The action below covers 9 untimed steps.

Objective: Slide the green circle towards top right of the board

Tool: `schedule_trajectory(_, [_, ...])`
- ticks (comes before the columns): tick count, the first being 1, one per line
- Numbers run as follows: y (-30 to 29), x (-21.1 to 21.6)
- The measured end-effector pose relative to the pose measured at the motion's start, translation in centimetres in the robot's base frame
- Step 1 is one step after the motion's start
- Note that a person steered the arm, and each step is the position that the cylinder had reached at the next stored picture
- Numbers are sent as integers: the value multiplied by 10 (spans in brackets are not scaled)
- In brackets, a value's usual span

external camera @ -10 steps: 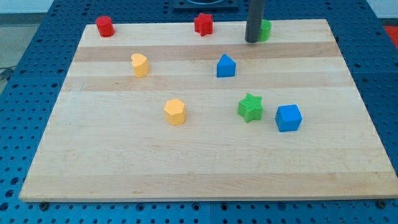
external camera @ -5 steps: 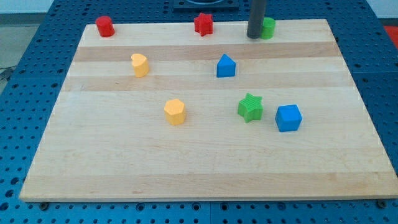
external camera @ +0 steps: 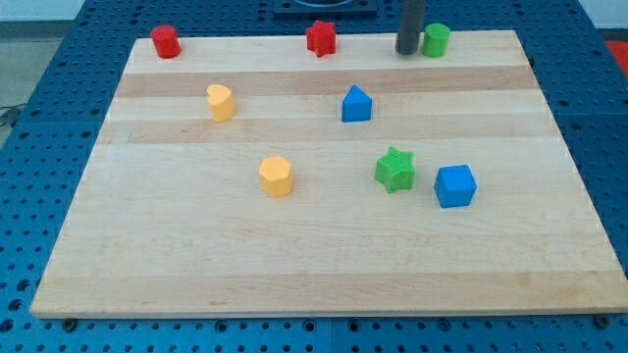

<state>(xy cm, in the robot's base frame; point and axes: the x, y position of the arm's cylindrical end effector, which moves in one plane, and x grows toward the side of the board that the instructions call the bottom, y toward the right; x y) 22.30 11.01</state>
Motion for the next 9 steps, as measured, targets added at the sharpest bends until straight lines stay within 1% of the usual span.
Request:
schedule_trajectory(1, [9,-2])
schedule_trajectory(4, [62,-2])
schedule_trajectory(7, [90,-2])
schedule_trajectory(8, [91,-2])
schedule_trajectory(9, [74,6])
